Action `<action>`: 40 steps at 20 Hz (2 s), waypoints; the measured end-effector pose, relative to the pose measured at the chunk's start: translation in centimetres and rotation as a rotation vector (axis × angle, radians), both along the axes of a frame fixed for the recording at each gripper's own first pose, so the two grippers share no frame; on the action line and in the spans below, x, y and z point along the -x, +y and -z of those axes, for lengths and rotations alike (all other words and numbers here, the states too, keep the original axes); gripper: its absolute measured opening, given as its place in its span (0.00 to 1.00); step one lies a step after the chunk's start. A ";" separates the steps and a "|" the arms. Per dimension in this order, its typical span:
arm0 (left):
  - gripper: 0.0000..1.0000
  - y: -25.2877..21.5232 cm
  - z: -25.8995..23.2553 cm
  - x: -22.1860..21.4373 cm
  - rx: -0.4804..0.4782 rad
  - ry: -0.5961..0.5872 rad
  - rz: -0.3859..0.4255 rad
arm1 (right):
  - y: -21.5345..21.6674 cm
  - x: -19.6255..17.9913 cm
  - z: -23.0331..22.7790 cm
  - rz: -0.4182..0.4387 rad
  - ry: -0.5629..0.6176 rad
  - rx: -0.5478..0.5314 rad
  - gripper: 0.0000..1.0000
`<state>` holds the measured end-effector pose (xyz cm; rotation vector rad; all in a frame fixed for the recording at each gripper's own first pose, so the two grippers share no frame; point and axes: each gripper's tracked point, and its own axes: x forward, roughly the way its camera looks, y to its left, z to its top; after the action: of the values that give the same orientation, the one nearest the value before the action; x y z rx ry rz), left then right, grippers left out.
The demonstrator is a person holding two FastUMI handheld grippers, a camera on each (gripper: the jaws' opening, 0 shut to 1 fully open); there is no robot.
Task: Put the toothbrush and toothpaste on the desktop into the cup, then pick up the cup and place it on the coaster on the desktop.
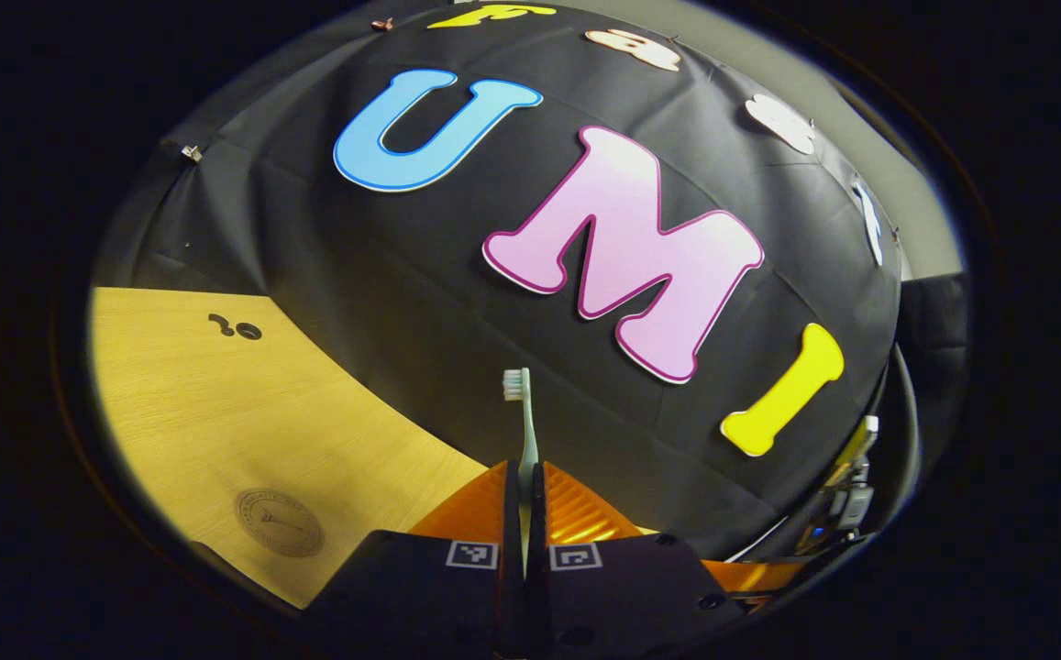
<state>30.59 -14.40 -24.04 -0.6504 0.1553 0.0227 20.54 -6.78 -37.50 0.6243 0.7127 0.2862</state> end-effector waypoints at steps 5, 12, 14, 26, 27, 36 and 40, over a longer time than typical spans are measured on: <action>0.06 -1.2 4.0 -1.6 -0.030 0.031 -0.013 | -3.1 3.8 1.0 0.004 0.042 0.032 0.48; 0.06 -2.9 8.2 -1.4 -0.203 0.055 -0.007 | -4.1 6.8 3.1 -0.003 0.097 0.043 0.48; 0.06 -3.6 8.6 -0.6 -0.269 0.041 -0.005 | -3.9 7.2 3.4 -0.013 0.101 0.050 0.48; 0.39 -3.9 8.6 2.0 -0.334 0.045 0.054 | -1.3 8.0 4.5 -0.125 0.141 0.068 0.48; 0.45 -3.5 8.1 2.7 -0.336 0.049 0.056 | -1.0 8.0 4.6 -0.150 0.150 0.086 0.48; 0.72 2.4 5.7 15.3 -0.453 0.188 0.072 | 2.7 7.4 6.1 -0.458 0.222 0.287 0.48; 0.72 3.3 4.9 20.9 -0.431 0.247 0.065 | 4.2 7.5 7.3 -0.569 0.229 0.369 0.48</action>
<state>9.72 -11.10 -28.91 -0.2098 0.3976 0.0714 13.04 -2.54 -44.75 0.0894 1.1306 0.5969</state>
